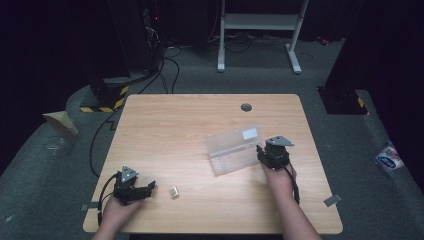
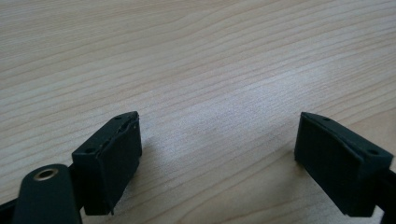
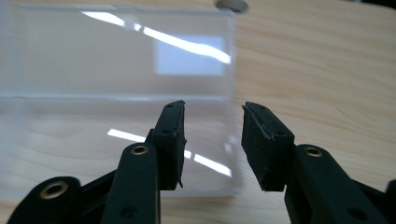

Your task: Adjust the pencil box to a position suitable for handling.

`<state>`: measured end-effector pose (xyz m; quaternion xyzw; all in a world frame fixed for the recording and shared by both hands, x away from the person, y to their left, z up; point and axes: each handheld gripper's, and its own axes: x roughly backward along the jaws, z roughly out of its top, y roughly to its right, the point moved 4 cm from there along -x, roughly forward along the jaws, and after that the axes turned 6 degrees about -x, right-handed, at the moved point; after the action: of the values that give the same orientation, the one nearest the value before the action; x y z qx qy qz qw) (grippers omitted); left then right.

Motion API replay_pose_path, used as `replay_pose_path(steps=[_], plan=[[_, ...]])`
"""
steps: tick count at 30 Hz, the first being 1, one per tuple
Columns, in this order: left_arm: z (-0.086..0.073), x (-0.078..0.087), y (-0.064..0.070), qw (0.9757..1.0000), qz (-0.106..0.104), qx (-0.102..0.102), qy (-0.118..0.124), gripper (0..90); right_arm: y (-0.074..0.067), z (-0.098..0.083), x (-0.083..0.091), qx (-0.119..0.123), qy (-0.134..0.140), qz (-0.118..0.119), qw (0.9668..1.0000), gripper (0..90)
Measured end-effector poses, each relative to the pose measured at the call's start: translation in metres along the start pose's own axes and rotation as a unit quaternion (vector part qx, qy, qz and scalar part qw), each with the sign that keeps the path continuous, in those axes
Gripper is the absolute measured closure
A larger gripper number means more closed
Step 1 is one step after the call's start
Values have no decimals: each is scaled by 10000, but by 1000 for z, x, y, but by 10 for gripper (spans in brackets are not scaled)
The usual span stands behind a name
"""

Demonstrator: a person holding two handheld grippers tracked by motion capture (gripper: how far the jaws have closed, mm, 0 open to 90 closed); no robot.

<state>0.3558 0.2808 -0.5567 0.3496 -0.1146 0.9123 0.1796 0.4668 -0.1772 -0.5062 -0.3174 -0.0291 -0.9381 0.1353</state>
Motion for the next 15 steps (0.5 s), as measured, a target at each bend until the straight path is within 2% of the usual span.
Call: replay_pose_path(steps=[2, 4, 6, 10, 11, 15], plan=[[0, 0, 0, 10000, 4, 0, -7, 152, 12, -6, -6, -76, -166, -68, 9998, 597], [0, 0, 0, 10000, 6, -4, -9, 152, 18, -12, -13, -94, -279, -108, 9995, 612], [0, 0, 0, 10000, 8, -4, -7, 153, 20, -17, -17, -217, -376, 0, 9991, 634], [0, 0, 0, 10000, 7, -4, -7, 153, 18, -24, -22, -204, -464, -68, 9987, 693], [0, 0, 0, 10000, 2, -3, -2, 153, 18, -25, -23, -294, -465, -43, 9985, 717], [0, 0, 0, 10000, 1, -4, 0, 153, 15, -28, -22, -274, -479, 28, 9985, 760]])
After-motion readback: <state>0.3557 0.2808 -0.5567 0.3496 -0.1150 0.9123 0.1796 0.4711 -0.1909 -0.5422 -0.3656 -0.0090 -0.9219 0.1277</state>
